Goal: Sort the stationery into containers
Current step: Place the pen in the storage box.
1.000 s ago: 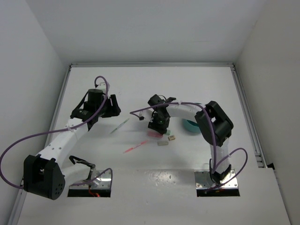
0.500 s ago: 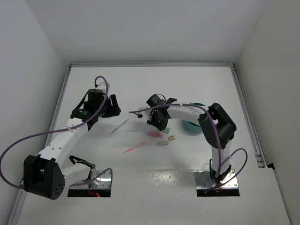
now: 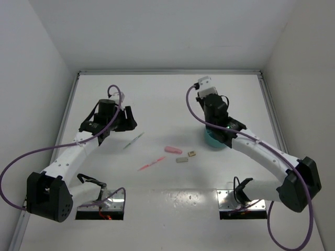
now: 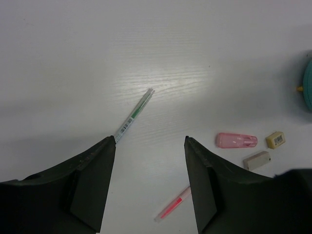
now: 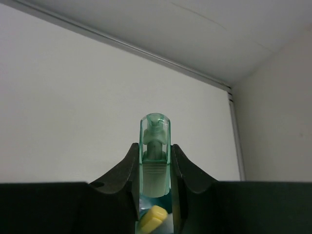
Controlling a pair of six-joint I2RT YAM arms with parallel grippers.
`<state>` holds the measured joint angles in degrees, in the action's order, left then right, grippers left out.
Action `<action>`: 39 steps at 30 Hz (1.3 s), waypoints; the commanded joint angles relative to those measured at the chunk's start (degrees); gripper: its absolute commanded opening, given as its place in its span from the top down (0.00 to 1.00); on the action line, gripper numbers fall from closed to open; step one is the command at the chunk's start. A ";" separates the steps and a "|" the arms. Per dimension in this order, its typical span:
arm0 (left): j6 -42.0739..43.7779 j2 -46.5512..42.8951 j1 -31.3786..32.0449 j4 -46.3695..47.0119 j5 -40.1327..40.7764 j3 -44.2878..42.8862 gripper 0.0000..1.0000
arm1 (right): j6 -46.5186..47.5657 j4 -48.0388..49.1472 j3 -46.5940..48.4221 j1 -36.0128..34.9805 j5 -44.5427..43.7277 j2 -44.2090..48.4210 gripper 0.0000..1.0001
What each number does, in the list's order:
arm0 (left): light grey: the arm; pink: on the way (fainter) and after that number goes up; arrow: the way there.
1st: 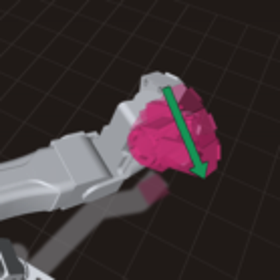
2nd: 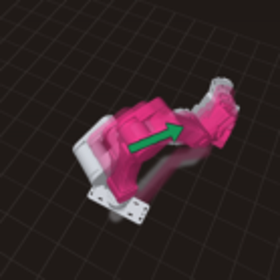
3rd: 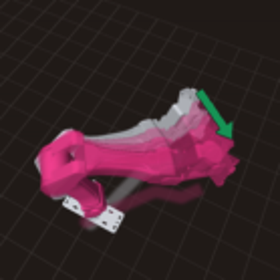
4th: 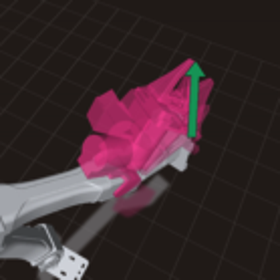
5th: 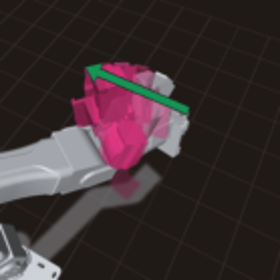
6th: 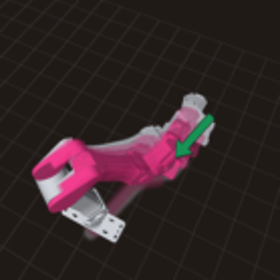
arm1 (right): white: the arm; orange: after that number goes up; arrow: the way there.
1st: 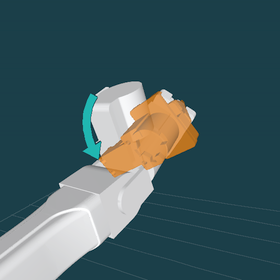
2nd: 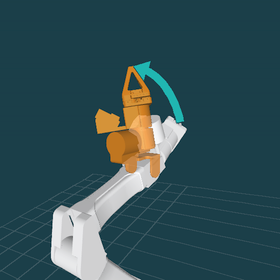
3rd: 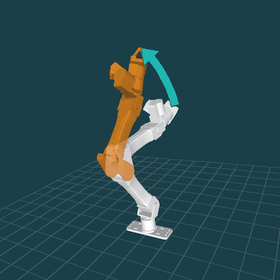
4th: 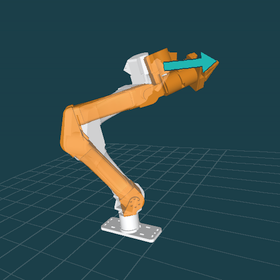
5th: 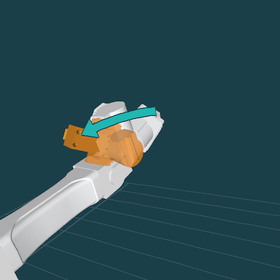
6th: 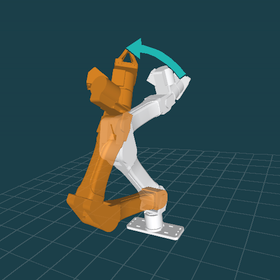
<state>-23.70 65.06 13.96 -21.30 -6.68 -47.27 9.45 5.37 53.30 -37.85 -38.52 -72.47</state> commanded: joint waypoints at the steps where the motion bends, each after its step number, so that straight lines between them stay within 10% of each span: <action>1: 0.94 0.07 0.81 1.08 -1.58 -1.34 0.36 | -2.07 7.62 -4.33 3.91 -10.78 2.76 1.00; 11: 0.94 0.07 1.86 1.08 -2.64 -1.34 0.36 | -7.86 3.96 -9.96 20.34 -0.79 5.41 1.00; 39: 0.94 0.07 1.86 1.61 -3.69 -1.34 0.36 | -19.82 12.57 -13.49 34.76 31.39 -2.77 1.00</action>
<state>-23.14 65.25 15.35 -21.23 -9.67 -47.27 -6.76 15.33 36.62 -4.29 -10.55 -74.94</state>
